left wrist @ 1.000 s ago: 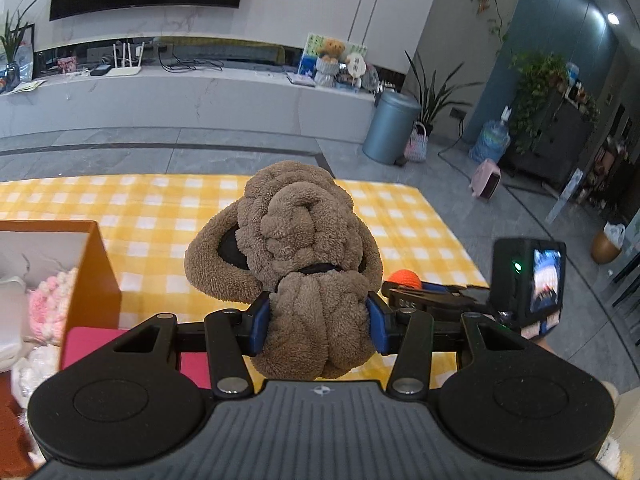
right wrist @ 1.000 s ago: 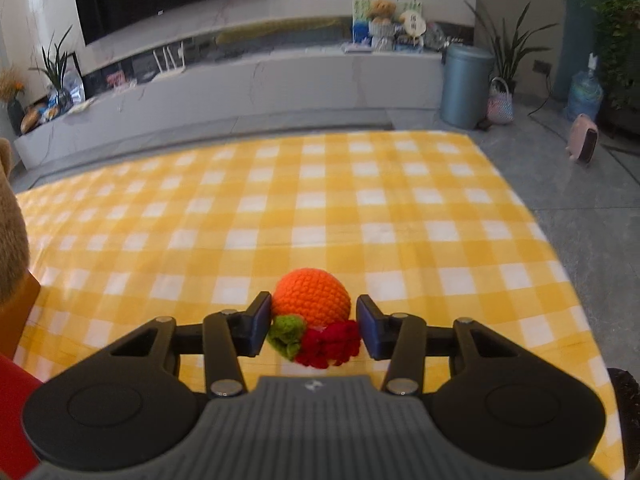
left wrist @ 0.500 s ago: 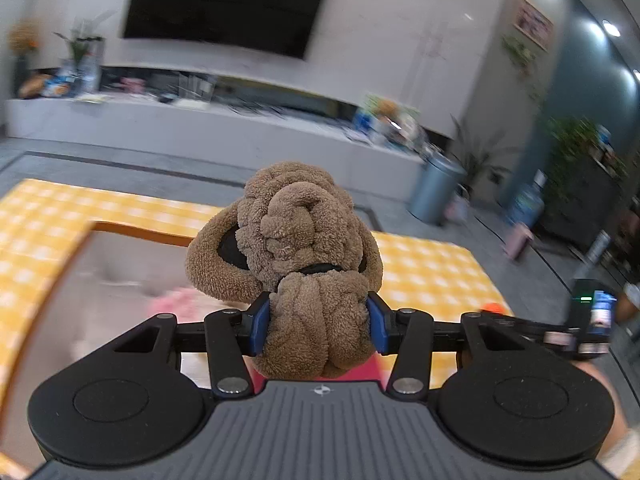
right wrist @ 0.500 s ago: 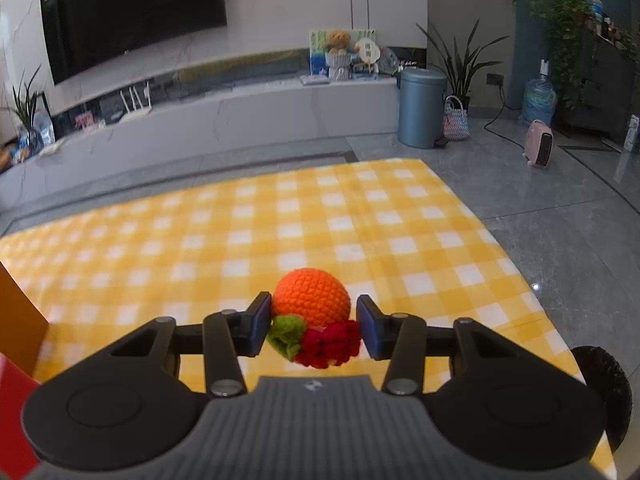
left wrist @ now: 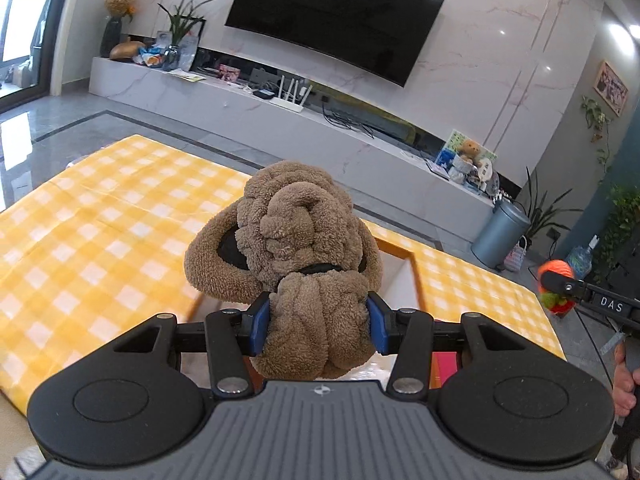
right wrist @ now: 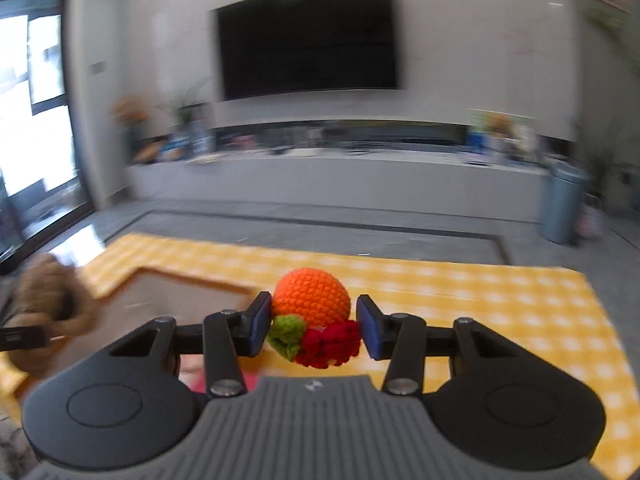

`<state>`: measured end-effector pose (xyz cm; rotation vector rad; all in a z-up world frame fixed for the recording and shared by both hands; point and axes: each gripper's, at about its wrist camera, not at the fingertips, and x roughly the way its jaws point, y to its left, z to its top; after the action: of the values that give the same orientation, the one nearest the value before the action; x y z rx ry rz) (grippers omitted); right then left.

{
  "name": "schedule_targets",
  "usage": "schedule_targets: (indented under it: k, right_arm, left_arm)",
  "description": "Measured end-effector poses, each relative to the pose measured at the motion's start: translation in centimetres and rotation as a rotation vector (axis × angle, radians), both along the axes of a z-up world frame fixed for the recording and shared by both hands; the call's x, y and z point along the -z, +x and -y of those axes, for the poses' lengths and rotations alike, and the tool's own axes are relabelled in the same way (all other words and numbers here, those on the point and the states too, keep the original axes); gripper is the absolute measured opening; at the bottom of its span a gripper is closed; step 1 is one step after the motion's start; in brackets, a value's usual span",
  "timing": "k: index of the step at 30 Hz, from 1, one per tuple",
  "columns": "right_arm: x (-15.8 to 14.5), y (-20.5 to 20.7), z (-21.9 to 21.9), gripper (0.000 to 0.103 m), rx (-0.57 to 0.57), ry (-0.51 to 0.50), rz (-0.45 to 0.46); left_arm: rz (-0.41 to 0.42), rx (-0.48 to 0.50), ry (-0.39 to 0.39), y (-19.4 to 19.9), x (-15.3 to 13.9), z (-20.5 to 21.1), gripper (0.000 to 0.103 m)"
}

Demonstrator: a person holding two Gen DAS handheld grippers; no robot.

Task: Organize soft objects
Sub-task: 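Lift the plush dog and orange fruit and carry them over the box with both tools, then lower the plush dog and orange fruit into the box and open both tools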

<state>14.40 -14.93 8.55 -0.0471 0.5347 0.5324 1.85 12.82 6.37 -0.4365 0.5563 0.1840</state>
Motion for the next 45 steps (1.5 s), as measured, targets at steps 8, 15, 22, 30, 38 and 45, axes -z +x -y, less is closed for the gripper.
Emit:
schedule_targets:
  k: [8,15,22,30,38,45]
  right_arm:
    - [3.2,-2.1,-11.4,0.046,-0.375,0.014,-0.299]
    - [7.4,-4.6,-19.5,0.046,-0.505,-0.111,-0.373]
    - [9.6,-5.4,-22.4,0.049,-0.539,-0.156,-0.415]
    - [8.0,-6.6,-21.8,0.075,-0.570,-0.185,-0.341]
    - [5.1,-7.5,-15.5,0.078,-0.408,-0.238,-0.155]
    - [3.0,-5.1,-9.5,0.078,-0.205,-0.169,-0.113]
  left_arm:
    - [0.047,-0.043,-0.031,-3.3,0.0,-3.8,0.056]
    - [0.041,-0.051,-0.079,-3.5,0.9,-6.0,0.056]
    - [0.041,-0.027,-0.089,-3.8,1.5,-6.2,0.056]
    - [0.043,-0.005,-0.094,-3.6,1.1,-5.7,0.056]
    - [0.022,0.072,-0.027,-2.4,1.2,-2.8,0.056]
    - [-0.027,0.149,-0.019,-0.6,2.1,0.3,0.056]
